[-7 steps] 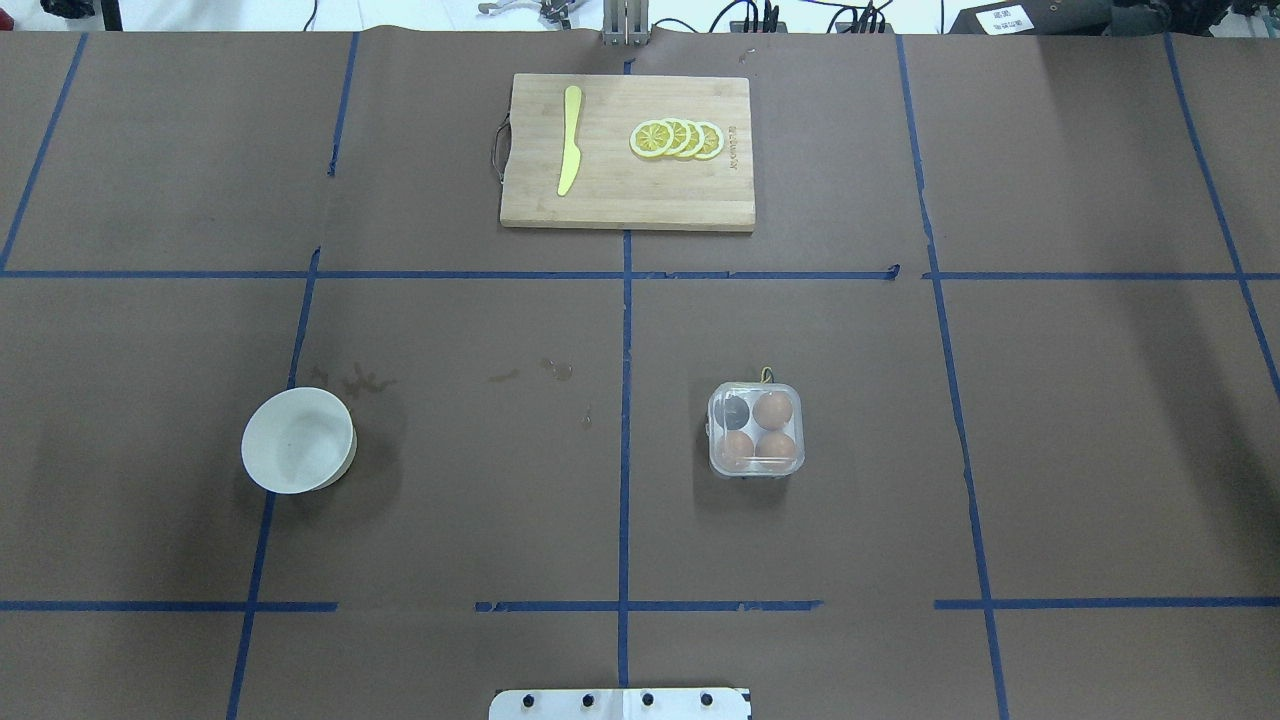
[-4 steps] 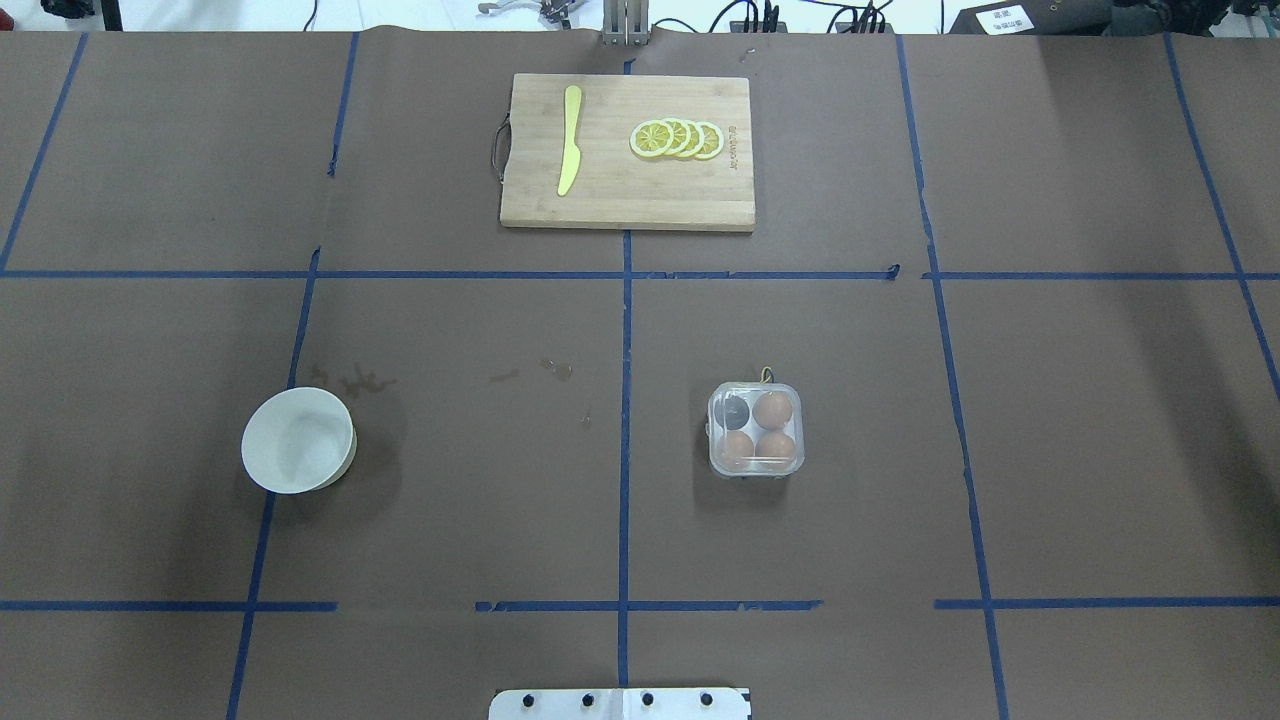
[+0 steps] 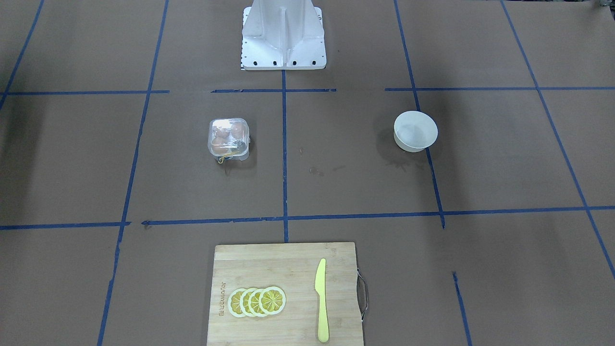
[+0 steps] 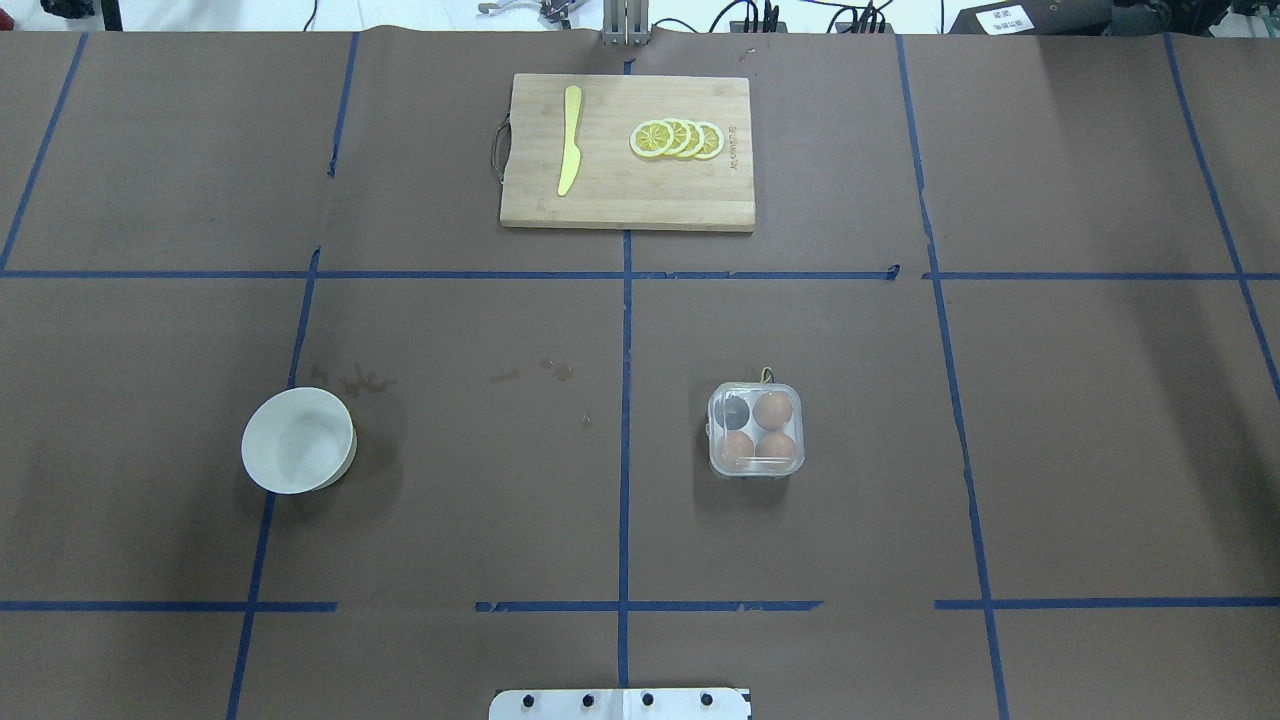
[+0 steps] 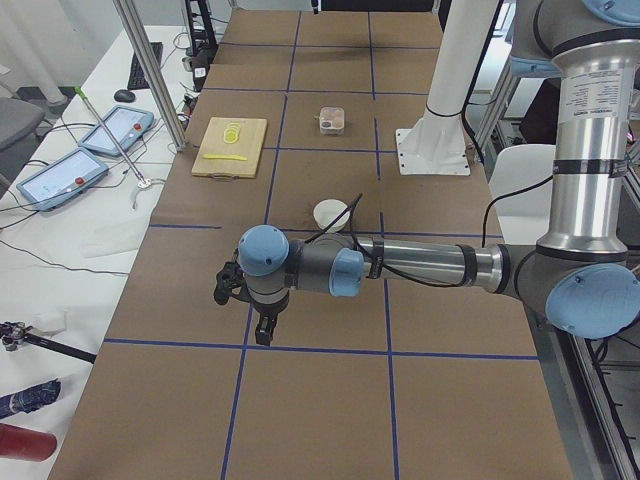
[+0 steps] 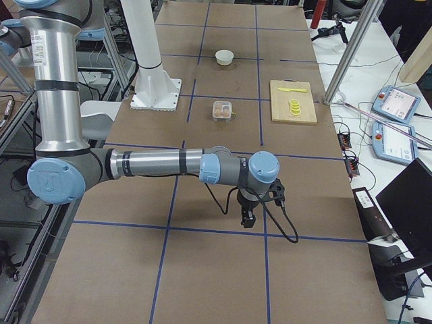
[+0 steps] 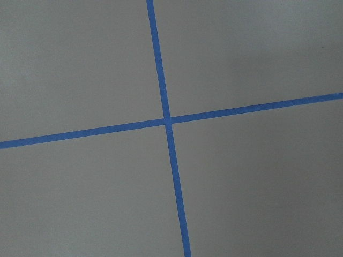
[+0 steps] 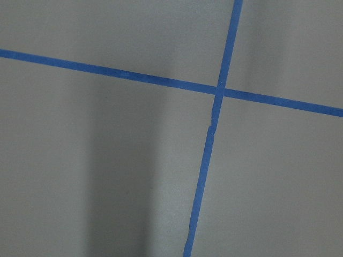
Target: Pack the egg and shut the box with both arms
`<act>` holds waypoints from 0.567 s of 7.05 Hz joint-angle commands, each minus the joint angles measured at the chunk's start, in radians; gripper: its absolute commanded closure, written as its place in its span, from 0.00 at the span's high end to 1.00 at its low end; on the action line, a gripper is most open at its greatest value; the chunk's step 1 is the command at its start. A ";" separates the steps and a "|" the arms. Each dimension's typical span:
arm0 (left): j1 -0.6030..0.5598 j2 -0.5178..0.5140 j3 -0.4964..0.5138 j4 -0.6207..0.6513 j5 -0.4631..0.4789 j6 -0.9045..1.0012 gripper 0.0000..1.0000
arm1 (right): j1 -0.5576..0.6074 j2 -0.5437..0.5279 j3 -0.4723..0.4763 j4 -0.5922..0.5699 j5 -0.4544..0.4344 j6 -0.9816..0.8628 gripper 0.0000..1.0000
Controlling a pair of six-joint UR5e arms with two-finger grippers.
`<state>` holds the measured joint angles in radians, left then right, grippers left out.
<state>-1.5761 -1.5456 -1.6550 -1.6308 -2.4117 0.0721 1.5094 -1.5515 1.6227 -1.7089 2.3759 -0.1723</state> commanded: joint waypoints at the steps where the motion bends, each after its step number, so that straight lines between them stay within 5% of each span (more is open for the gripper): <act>1: 0.001 -0.002 0.006 -0.003 0.000 0.002 1.00 | 0.000 -0.004 0.000 0.000 0.018 0.004 1.00; 4: 0.001 -0.001 -0.005 -0.003 -0.001 0.002 1.00 | 0.000 -0.002 -0.001 0.000 0.022 0.004 1.00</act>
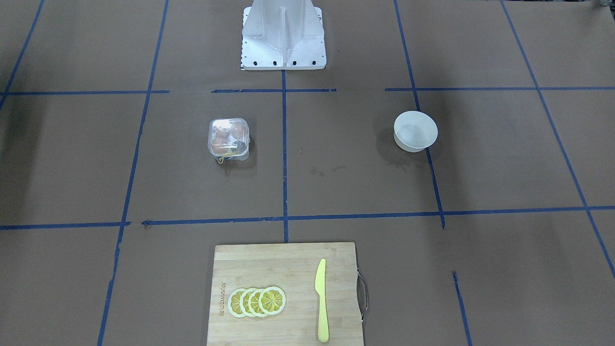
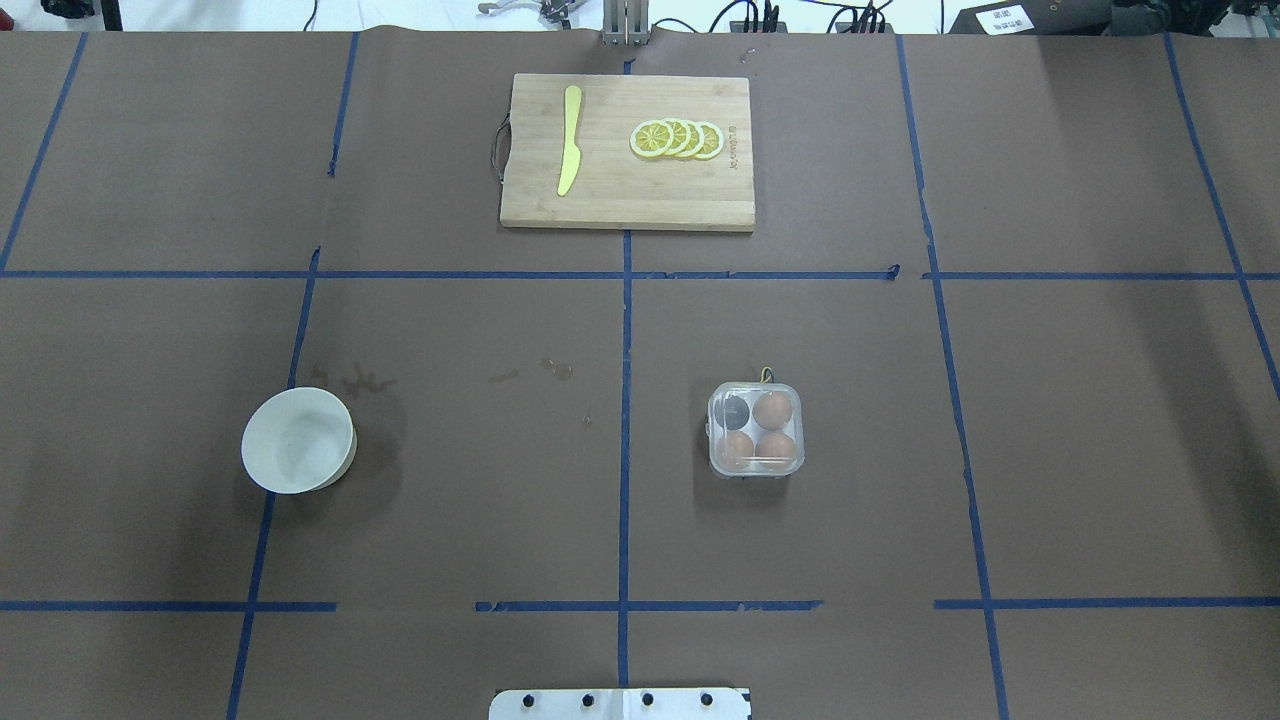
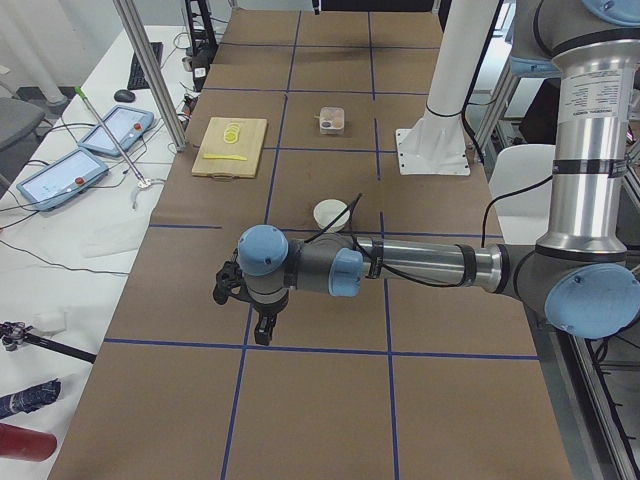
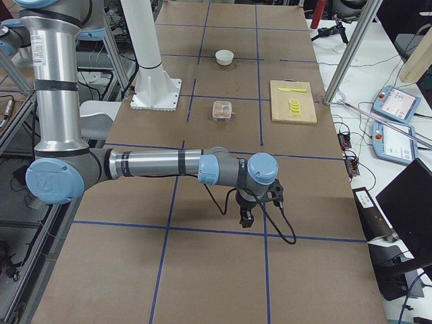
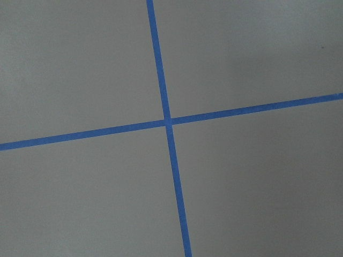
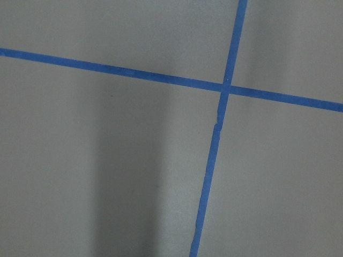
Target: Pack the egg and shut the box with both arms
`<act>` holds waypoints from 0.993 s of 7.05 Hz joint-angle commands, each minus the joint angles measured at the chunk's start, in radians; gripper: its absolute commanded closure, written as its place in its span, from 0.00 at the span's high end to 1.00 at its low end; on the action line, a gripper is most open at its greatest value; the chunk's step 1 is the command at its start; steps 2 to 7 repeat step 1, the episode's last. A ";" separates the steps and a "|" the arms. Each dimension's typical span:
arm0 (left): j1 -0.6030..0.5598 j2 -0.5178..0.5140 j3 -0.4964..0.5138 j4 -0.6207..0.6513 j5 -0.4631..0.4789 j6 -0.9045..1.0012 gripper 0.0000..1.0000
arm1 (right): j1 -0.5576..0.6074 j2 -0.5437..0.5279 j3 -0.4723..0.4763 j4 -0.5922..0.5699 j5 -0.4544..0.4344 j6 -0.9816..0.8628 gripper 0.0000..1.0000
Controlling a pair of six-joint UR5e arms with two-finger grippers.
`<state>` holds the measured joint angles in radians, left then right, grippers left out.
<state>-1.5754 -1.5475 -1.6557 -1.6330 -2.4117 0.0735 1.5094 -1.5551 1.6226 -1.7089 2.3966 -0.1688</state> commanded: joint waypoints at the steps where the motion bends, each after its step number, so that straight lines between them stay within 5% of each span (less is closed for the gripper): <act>1: -0.001 -0.005 -0.004 -0.001 -0.001 0.000 1.00 | 0.000 0.001 0.000 0.000 0.001 0.000 1.00; 7: -0.001 -0.005 -0.004 -0.001 -0.001 0.000 1.00 | 0.000 0.001 0.000 0.000 0.001 0.000 1.00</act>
